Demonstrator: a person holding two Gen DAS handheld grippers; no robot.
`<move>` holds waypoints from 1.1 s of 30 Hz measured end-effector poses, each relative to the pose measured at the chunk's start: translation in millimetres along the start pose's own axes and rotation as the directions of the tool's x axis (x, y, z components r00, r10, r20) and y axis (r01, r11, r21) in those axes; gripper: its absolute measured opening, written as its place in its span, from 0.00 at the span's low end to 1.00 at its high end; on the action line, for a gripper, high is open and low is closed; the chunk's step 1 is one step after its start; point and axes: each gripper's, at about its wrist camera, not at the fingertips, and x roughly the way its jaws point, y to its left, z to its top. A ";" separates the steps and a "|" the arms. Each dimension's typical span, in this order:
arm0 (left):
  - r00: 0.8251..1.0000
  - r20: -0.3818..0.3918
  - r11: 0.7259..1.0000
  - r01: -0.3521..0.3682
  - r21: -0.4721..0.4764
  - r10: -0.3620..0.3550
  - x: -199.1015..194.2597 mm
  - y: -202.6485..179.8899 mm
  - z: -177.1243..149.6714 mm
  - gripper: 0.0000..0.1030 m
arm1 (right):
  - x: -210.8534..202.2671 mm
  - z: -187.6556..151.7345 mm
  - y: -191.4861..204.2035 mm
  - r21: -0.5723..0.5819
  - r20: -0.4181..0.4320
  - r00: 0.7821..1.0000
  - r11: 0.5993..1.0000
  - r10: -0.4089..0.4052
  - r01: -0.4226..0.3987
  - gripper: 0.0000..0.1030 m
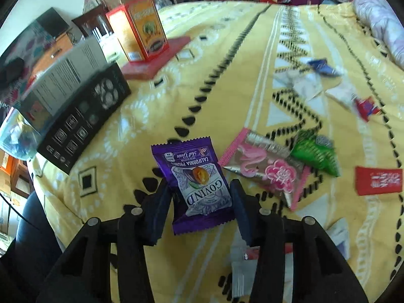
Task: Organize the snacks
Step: 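Lift both held packets and carry them over the glass snack bowl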
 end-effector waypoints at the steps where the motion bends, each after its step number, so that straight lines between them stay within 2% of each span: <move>1: 1.000 0.008 1.000 -0.002 -0.004 0.003 -3.3 2.8 1.3 0.06 | -9.8 3.8 1.8 -0.002 0.026 1.000 1.000 -0.014 0.014 0.48; 4: 0.999 0.046 1.000 -0.022 -0.022 0.023 -20.0 17.1 8.1 0.06 | -43.2 23.3 9.9 -0.004 0.113 0.993 1.000 -0.031 0.031 0.47; 7: 0.993 0.092 0.996 -0.065 -0.058 0.070 -42.2 39.5 20.7 0.06 | -77.5 58.2 33.6 -0.037 0.207 0.978 0.999 -0.010 0.018 0.47; 10: 0.979 0.137 0.986 -0.136 -0.097 0.149 -67.6 71.0 33.8 0.06 | -102.6 103.2 74.7 -0.102 0.279 0.959 0.994 0.058 -0.031 0.47; 13: 0.957 0.160 0.963 -0.219 -0.158 0.244 -93.1 109.7 44.7 0.06 | -109.6 141.2 123.4 -0.178 0.297 0.944 0.979 0.146 -0.095 0.47; 16: 0.922 0.160 0.924 -0.314 -0.220 0.351 -114.6 151.1 49.5 0.06 | -107.1 171.9 175.6 -0.243 0.285 0.928 0.954 0.240 -0.173 0.47; 19: 0.888 0.127 0.878 -0.398 -0.265 0.441 -122.4 182.8 50.3 0.06 | -98.8 193.2 219.8 -0.283 0.254 0.914 0.928 0.316 -0.242 0.47; 24: 0.850 0.061 0.822 -0.486 -0.296 0.524 -116.5 213.3 42.6 0.06 | -67.1 215.8 287.2 -0.314 0.158 0.907 0.890 0.391 -0.330 0.47; 28: 0.840 0.025 0.805 -0.510 -0.304 0.542 -112.5 225.3 31.6 0.06 | -47.6 213.2 325.5 -0.322 0.084 0.904 0.870 0.419 -0.373 0.47; 33: 0.842 0.012 0.800 -0.509 -0.316 0.540 -116.9 232.7 26.4 0.06 | -26.8 208.0 350.9 -0.338 0.038 0.906 0.859 0.421 -0.385 0.47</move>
